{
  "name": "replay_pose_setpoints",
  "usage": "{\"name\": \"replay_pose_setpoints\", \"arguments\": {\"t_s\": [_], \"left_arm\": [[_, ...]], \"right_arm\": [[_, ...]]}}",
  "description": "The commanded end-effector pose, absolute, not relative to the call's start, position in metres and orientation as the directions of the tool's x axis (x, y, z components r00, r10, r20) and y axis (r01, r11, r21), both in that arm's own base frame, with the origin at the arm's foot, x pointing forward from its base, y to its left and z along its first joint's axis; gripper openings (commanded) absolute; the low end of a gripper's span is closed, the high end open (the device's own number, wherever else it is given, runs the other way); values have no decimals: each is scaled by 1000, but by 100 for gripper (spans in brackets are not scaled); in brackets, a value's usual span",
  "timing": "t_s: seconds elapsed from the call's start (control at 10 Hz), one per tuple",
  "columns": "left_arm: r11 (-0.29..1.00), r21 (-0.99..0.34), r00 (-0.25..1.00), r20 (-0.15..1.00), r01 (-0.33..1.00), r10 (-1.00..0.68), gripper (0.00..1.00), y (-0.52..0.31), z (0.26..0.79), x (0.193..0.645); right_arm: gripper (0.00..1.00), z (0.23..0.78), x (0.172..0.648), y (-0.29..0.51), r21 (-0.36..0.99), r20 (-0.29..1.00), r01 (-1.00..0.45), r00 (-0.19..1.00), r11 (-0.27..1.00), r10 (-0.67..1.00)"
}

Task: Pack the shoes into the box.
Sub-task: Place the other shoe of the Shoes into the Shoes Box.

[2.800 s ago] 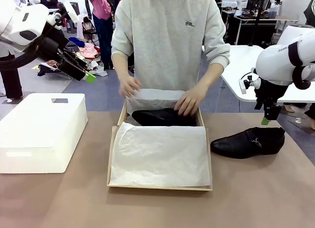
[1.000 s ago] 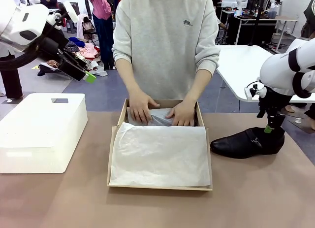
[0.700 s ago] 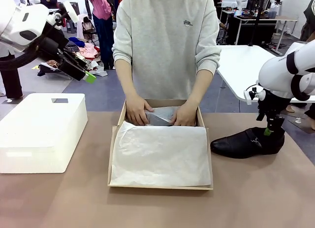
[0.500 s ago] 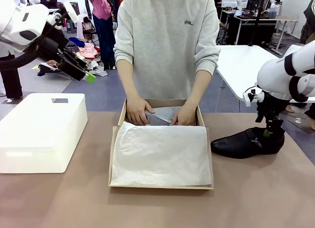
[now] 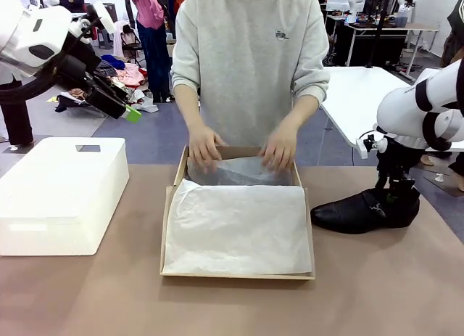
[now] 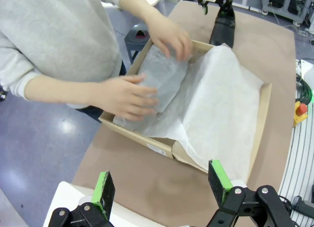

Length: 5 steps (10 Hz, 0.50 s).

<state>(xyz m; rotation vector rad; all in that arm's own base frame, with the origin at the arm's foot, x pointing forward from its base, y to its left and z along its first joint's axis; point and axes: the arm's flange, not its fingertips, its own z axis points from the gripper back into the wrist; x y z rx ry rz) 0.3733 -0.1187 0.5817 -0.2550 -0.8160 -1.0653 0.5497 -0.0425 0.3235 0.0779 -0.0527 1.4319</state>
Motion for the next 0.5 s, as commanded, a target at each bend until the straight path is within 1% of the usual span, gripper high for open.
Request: {"name": "replay_pose_setpoints", "arguments": {"t_s": [0.0,0.1,0.2,0.4], "left_arm": [[474,185,217,709,861,-671,100,-117,581,375],[474,185,217,709,861,-671,100,-117,581,375],[474,185,217,709,861,-671,100,-117,581,375],[474,185,217,709,861,-671,100,-117,581,375]], "right_arm": [[28,327,557,-47,53,115,-992,121,116,986],[10,328,556,-49,62,118,-991,123,116,985],[0,330,556,-52,68,127,-991,126,118,984],[0,330,557,-55,76,147,-991,124,113,981]]}}
